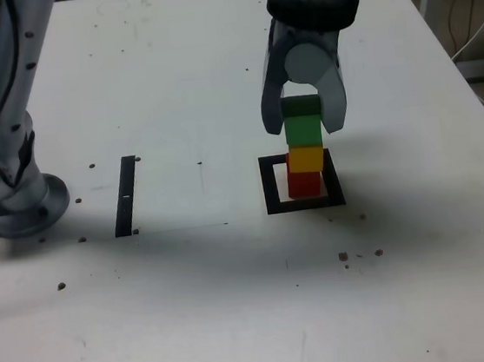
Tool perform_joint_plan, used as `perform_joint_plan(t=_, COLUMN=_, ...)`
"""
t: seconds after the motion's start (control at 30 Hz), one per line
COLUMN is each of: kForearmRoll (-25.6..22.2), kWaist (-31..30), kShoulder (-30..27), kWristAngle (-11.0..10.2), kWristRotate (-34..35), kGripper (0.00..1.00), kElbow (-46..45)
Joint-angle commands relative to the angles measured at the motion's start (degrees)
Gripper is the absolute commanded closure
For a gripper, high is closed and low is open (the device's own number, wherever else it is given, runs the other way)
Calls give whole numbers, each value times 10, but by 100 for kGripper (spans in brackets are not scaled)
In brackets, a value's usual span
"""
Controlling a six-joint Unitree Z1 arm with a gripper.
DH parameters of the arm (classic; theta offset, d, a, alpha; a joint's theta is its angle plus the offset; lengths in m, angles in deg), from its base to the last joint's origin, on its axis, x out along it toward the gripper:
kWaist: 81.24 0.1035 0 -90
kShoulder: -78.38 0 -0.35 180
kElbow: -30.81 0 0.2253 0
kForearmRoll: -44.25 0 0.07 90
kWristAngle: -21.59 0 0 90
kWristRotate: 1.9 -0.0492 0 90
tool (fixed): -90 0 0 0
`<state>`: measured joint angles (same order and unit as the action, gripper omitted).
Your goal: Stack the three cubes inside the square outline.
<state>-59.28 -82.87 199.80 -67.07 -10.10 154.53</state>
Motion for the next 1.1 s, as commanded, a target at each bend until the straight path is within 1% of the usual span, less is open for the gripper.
perform_joint_plan(t=0.0, kForearmRoll=-1, kWaist=-1, kShoulder=2, kWristAngle=-3, kWristRotate=-1, kGripper=50, kElbow=-3)
perform_joint_plan(t=0.13, kForearmRoll=2, kWaist=-1, kShoulder=2, kWristAngle=-5, kWristRotate=-5, kGripper=22, kElbow=-10)
perform_joint_plan(t=0.17, kForearmRoll=3, kWaist=-1, kShoulder=2, kWristAngle=-5, kWristRotate=-6, kGripper=18, kElbow=-12)
perform_joint_plan(t=0.2, kForearmRoll=4, kWaist=-1, kShoulder=2, kWristAngle=-5, kWristRotate=-7, kGripper=15, kElbow=-15)
perform_joint_plan(t=0.5, kForearmRoll=12, kWaist=-1, kShoulder=-2, kWristAngle=-5, kWristRotate=-7, kGripper=14, kElbow=-28)
perform_joint_plan(t=0.63, kForearmRoll=12, kWaist=-1, kShoulder=-11, kWristAngle=-8, kWristRotate=-7, kGripper=10, kElbow=-27)
perform_joint_plan(t=0.83, kForearmRoll=9, kWaist=-1, kShoulder=-37, kWristAngle=-19, kWristRotate=-7, kGripper=2, kElbow=-28)
perform_joint_plan(t=1.07, kForearmRoll=1, kWaist=-1, kShoulder=-79, kWristAngle=-28, kWristRotate=-6, kGripper=1, kElbow=-45)
